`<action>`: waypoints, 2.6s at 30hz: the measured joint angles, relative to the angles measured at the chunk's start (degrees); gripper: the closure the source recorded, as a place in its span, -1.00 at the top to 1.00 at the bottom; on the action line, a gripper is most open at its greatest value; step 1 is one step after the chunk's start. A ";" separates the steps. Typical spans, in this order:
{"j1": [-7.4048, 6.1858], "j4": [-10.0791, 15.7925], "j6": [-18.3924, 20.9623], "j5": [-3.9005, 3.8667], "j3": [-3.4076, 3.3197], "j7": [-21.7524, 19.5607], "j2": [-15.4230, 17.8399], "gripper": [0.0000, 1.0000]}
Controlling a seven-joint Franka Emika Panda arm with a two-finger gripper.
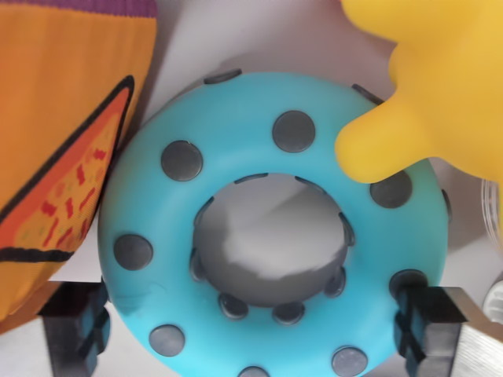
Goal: Pick an object from the bin
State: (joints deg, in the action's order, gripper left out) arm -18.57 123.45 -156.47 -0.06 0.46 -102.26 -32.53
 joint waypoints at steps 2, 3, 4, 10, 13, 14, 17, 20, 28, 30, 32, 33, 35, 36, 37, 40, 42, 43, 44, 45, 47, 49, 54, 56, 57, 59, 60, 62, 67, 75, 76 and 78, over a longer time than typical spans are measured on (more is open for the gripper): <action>0.00 0.00 0.00 0.00 0.00 0.00 0.00 -1.00; 0.00 0.00 0.00 0.00 0.00 0.00 0.00 -1.00; 0.00 0.00 0.00 0.00 0.00 0.00 0.00 -1.00; 0.02 -0.17 -0.02 0.00 -0.01 0.01 0.08 -1.00; 0.02 -0.17 -0.02 0.00 -0.01 0.01 0.08 -1.00; 0.02 -0.17 -0.02 0.00 -0.01 0.01 0.08 -1.00; 0.02 -0.17 -0.02 0.00 -0.01 0.01 0.08 -1.00; 0.02 -0.17 -0.02 0.00 -0.01 0.01 0.08 -1.00; 0.02 -0.17 -0.02 0.00 -0.01 0.01 0.08 -1.00; 0.02 -0.17 -0.02 0.00 -0.01 0.01 0.08 -1.00; 0.02 -0.17 -0.02 0.00 -0.01 0.01 0.09 -1.00; 0.02 -0.17 -0.02 0.00 -0.01 0.01 0.10 -1.00; 0.02 -0.17 0.07 0.00 -0.01 0.01 0.22 -1.00; 0.02 -0.14 0.15 0.00 -0.01 0.01 0.37 -1.00; 0.02 -0.12 0.21 0.00 -0.01 0.01 0.47 -1.00; 0.02 0.12 0.83 0.00 -0.01 0.01 1.42 -1.00; 0.02 0.28 1.21 0.00 -0.01 0.01 1.95 -1.00; 0.02 0.38 1.45 0.00 -0.01 0.01 2.33 -1.00; 0.02 0.49 1.73 0.00 -0.01 0.01 2.73 -1.00; 0.02 0.59 2.04 0.00 -0.01 0.01 3.11 -1.00; 0.02 0.75 2.70 0.00 -0.01 0.01 3.91 -1.00; 0.02 0.91 3.26 0.00 -0.01 0.01 4.56 -1.00; 0.02 1.32 5.16 0.00 -0.01 0.01 6.90 -1.00; 0.02 1.42 5.85 0.00 -0.01 0.01 7.65 -1.00; 0.02 1.49 6.26 0.00 -0.01 0.01 8.17 -1.00; 0.02 1.65 7.20 0.00 -0.01 0.01 9.20 -1.00; 0.02 1.71 7.72 0.00 -0.01 0.01 9.75 -1.00; 0.02 1.85 8.76 0.01 -0.01 0.01 10.92 -1.00; 0.03 1.96 11.25 0.01 -0.01 0.01 13.51 -1.00; 0.03 1.90 15.36 0.02 -0.01 0.01 17.39 -1.00; 0.03 1.85 15.97 0.03 -0.01 0.01 17.92 -1.00; 0.03 1.66 17.18 0.03 -0.01 0.01 18.92 -1.00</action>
State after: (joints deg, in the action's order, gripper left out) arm -18.54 125.11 -139.30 -0.03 0.45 -102.25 -13.62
